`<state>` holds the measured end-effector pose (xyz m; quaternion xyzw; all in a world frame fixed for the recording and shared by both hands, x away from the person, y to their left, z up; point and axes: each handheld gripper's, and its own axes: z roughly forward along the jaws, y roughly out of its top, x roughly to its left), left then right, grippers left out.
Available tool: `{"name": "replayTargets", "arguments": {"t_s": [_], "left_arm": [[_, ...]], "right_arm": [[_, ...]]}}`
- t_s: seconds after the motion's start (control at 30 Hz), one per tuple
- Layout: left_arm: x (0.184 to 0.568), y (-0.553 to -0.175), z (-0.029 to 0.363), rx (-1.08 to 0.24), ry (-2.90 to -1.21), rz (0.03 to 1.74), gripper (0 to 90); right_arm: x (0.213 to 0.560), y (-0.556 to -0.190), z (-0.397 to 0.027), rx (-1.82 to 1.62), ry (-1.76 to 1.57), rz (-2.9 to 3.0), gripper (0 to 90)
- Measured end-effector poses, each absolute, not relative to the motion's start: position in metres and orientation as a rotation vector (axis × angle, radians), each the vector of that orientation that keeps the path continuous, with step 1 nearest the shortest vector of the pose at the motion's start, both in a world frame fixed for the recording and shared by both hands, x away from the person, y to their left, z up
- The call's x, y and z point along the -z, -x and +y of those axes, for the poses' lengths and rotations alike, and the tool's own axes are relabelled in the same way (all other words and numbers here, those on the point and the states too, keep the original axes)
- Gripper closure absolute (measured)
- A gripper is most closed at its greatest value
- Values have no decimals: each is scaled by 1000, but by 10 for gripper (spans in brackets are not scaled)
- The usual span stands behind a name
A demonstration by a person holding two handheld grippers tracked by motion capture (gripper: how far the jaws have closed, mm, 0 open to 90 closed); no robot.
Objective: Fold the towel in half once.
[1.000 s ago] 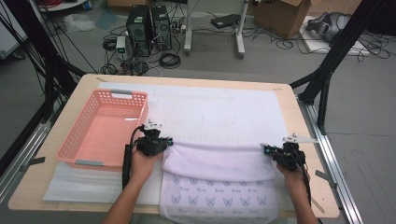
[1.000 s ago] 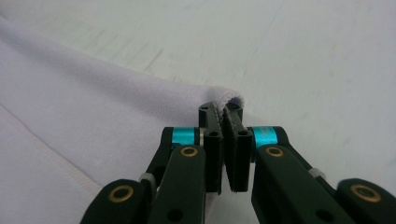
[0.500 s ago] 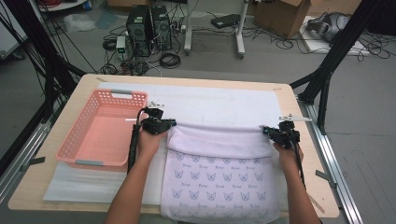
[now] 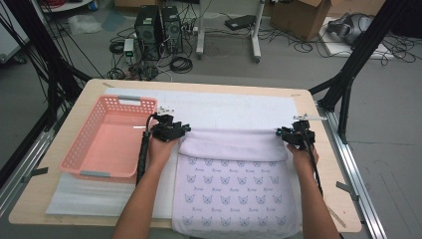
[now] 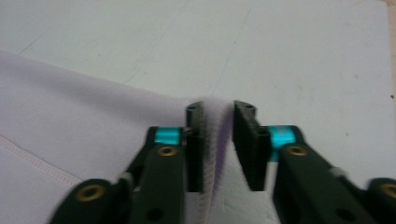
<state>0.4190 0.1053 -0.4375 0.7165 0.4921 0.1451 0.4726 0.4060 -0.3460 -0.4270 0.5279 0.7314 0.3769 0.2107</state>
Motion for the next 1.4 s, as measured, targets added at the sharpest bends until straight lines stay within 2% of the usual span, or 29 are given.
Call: {"name": "replayTargets", "arguments": {"t_s": [0.1,0.37,0.47,0.57,0.67,0.73,0.8,1.1,1.4], "left_arm": [[432,-412,104,-322,-1766,1166,530],[431,-393,100,-221,-1840,1133,519],[429,-387,99,-249,-1853,1124,521],[433,-382,101,-254,-1876,1157,569],[437,-374,99,-264,-1899,1149,732],[441,-370,98,-263,-1925,1144,798],[444,-365,99,-274,-1920,1142,835],[428,-345,103,-315,-1867,1051,843],[436,-316,110,-315,-1841,1008,833]], "right_arm": [[425,-403,-345,-1059,-1456,2048,645],[422,-387,-351,-1104,-1453,2137,643],[422,-379,-353,-1115,-1451,2155,640],[426,-375,-351,-1082,-1428,2218,647],[430,-373,-350,-1066,-1435,2245,687],[432,-372,-350,-1063,-1431,2254,742],[432,-370,-351,-1064,-1446,2263,835],[431,-346,-355,-1128,-1367,2234,847],[432,-312,-359,-1217,-1274,2191,848]]}}
